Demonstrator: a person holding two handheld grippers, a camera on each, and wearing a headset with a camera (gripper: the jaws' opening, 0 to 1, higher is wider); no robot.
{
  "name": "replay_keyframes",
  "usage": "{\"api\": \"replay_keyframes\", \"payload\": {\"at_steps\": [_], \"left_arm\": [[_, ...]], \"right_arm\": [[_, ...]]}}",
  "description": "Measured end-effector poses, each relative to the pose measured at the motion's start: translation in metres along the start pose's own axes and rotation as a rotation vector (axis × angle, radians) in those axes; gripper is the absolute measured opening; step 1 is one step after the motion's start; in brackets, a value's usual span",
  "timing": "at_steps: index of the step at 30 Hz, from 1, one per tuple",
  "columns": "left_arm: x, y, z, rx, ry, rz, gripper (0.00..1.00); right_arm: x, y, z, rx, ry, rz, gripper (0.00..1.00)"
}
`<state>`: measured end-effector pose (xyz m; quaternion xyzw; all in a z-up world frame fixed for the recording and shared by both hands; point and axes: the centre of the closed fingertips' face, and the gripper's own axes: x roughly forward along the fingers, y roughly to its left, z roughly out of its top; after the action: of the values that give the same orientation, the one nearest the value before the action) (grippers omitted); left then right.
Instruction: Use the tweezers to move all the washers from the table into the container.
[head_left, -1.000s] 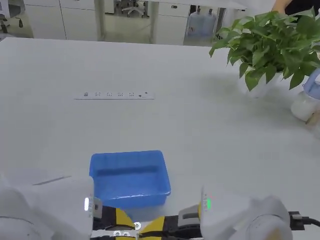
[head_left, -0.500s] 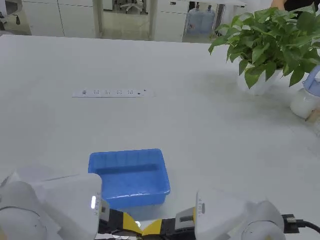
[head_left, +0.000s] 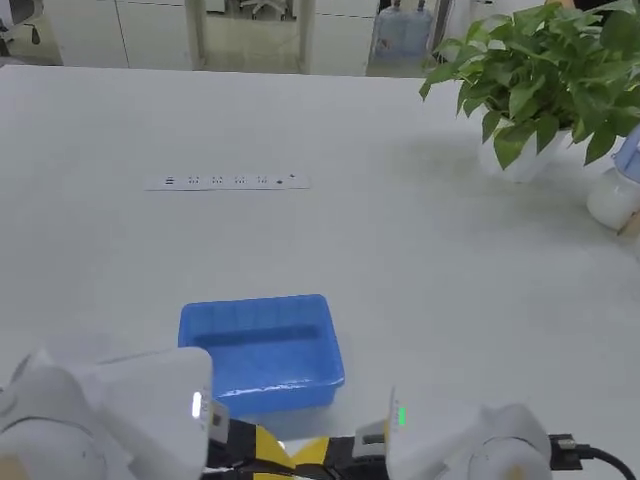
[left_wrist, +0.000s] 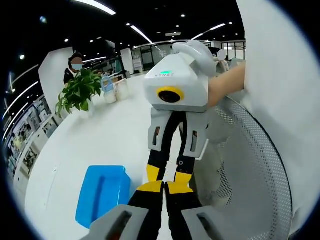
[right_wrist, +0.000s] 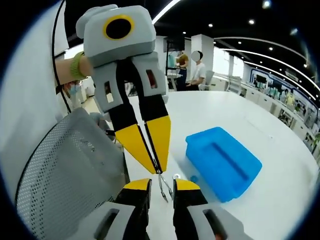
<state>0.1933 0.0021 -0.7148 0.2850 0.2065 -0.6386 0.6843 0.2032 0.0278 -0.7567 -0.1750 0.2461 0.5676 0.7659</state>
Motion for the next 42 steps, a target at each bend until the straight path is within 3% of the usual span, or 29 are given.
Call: {"api": "replay_keyframes", "payload": {"at_steps": [3,4,7,9,12,19,21,26,33,42], "left_arm": [[0.002,0.001,0.001,-0.006,-0.006,-0.002,0.0],[0.002,0.0,0.0,-0.011,-0.005,-0.007,0.0],[0.004,0.002,-0.004,-0.007,0.013,-0.005,0.0],[0.002,0.005,-0.01,0.001,0.043,-0.001,0.01],[0.001,0.006,-0.01,-0.002,0.039,-0.003,0.0],[0.002,0.007,-0.007,-0.004,0.035,0.015,0.0],[0.0,0.011,-0.008,-0.016,0.043,0.038,0.0],[-0.011,0.023,-0.001,-0.069,0.003,0.079,0.0],[-0.005,0.023,-0.006,-0.045,0.021,0.042,0.0],[0.002,0.026,-0.01,-0.061,0.02,0.018,0.0]], "right_arm": [[0.003,0.004,0.0,-0.024,0.001,0.033,0.06],[0.002,-0.002,-0.001,-0.045,0.006,0.008,0.03],[0.002,-0.001,-0.001,-0.036,0.003,0.035,0.02],[0.003,-0.002,0.0,-0.041,-0.001,0.027,0.02],[0.003,-0.002,0.0,-0.038,-0.003,0.026,0.02],[0.003,-0.005,-0.002,0.014,-0.004,0.009,0.04],[0.002,-0.007,-0.002,0.043,-0.012,0.004,0.1],[-0.004,-0.011,-0.004,0.066,-0.017,-0.017,0.15],[-0.008,-0.009,-0.011,0.085,-0.006,-0.023,0.14],[-0.013,-0.011,-0.018,0.119,-0.004,-0.041,0.14]]}}
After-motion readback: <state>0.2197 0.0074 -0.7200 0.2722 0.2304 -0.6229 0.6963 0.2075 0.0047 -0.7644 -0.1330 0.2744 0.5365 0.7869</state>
